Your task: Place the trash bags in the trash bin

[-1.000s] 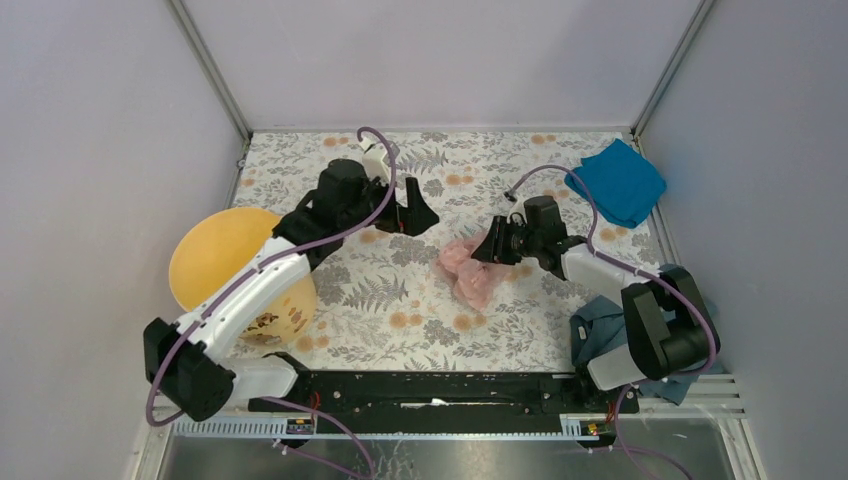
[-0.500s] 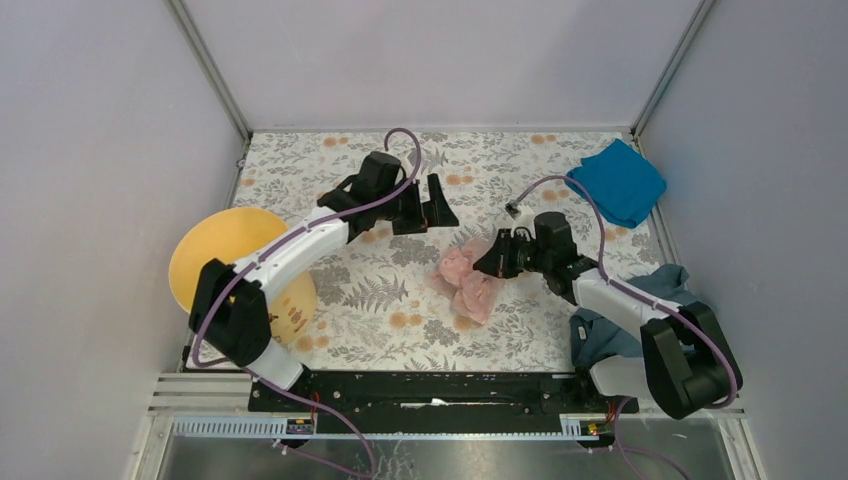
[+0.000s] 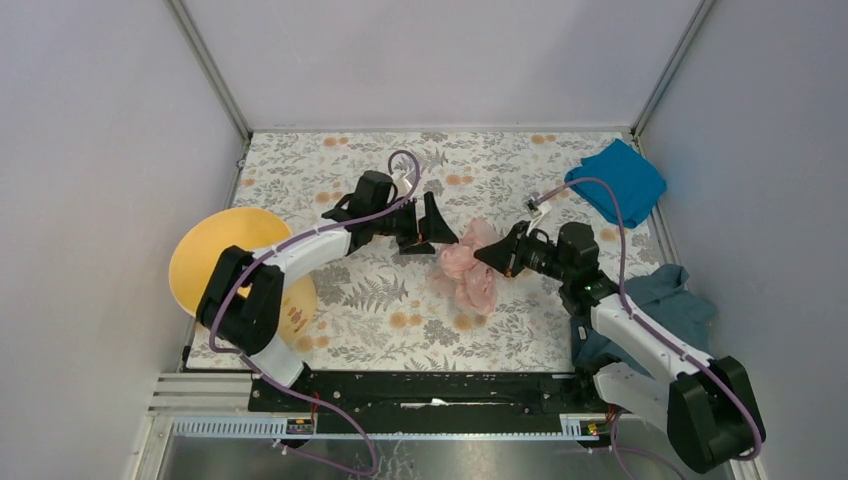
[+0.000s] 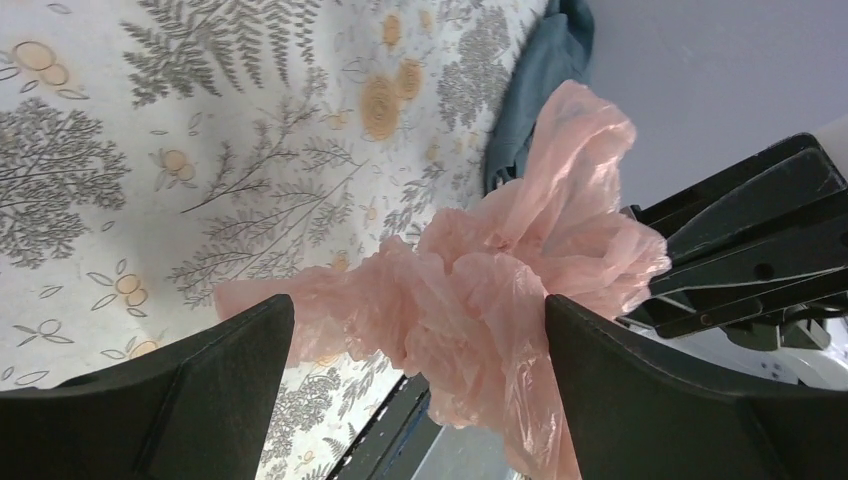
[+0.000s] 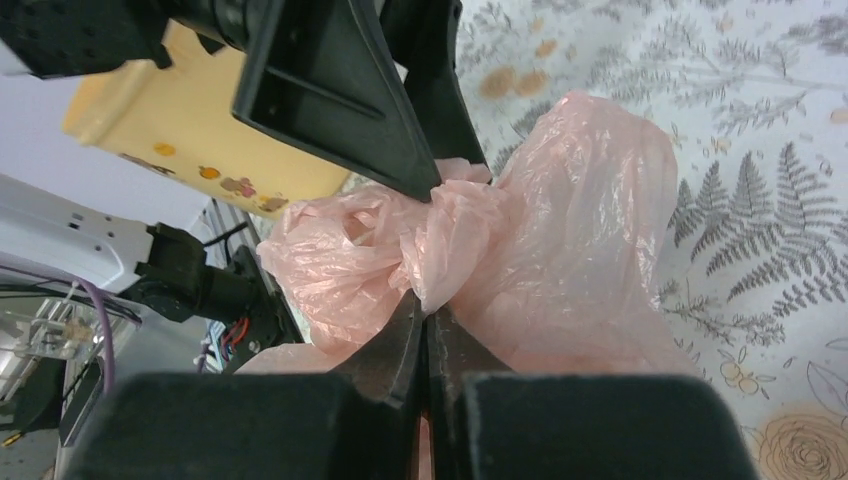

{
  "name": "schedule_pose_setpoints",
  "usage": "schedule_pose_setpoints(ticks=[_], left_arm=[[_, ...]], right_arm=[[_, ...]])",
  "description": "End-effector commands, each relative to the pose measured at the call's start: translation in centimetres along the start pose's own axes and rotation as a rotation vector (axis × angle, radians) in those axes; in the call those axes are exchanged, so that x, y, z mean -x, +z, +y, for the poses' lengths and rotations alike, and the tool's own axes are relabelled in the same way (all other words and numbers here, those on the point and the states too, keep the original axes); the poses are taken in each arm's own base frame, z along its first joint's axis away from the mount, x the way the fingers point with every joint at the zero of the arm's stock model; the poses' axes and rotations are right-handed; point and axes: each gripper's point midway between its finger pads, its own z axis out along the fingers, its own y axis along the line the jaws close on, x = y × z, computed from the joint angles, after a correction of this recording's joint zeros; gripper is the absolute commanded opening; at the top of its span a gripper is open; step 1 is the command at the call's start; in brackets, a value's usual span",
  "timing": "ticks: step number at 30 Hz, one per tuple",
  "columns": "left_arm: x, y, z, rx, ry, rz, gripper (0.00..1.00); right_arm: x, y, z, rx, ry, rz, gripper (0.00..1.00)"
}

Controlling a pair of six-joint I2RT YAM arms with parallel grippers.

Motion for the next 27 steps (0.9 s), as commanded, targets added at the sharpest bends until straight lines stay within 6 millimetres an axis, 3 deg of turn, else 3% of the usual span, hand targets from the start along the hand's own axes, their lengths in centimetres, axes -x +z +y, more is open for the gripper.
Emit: schedule_pose_setpoints(ticks=[1, 3, 6, 12, 21, 27], left_arm=[[2.7, -3.0, -5.5, -0.128, 0.204, -0.115, 0.99], [3.6, -5.0, -7.0, -0.126, 0.272, -0.19, 0.99], [4.9, -8.4, -9.1, -0.128, 0.378, -0.323, 0.99], [4.8, -12.8, -12.8, -0.196, 0.537, -0.469, 0.99], [1.0, -12.4, -16.1, -0.48, 0.607, -0.283, 0.99], [-2.0, -12.5, -18.0, -0.624, 0.621, -0.194, 0.99]], right_arm=[[4.7, -1.2, 1.9, -0.007, -0.025, -0.163, 0.0], [6.1, -1.9, 2.1, -0.011, 0.038, -0.199, 0.0], [7.8, -3.3, 3.9, 0.129, 0.2, -0.193, 0.0], [11.5, -5.8, 6.1, 0.257, 0.383, -0.198, 0.0], [15.6, -8.2, 12.6, 0.45, 0.426, -0.166, 0.0], [17.3, -9.0, 14.1, 0.466, 0.399, -0.214, 0.0]])
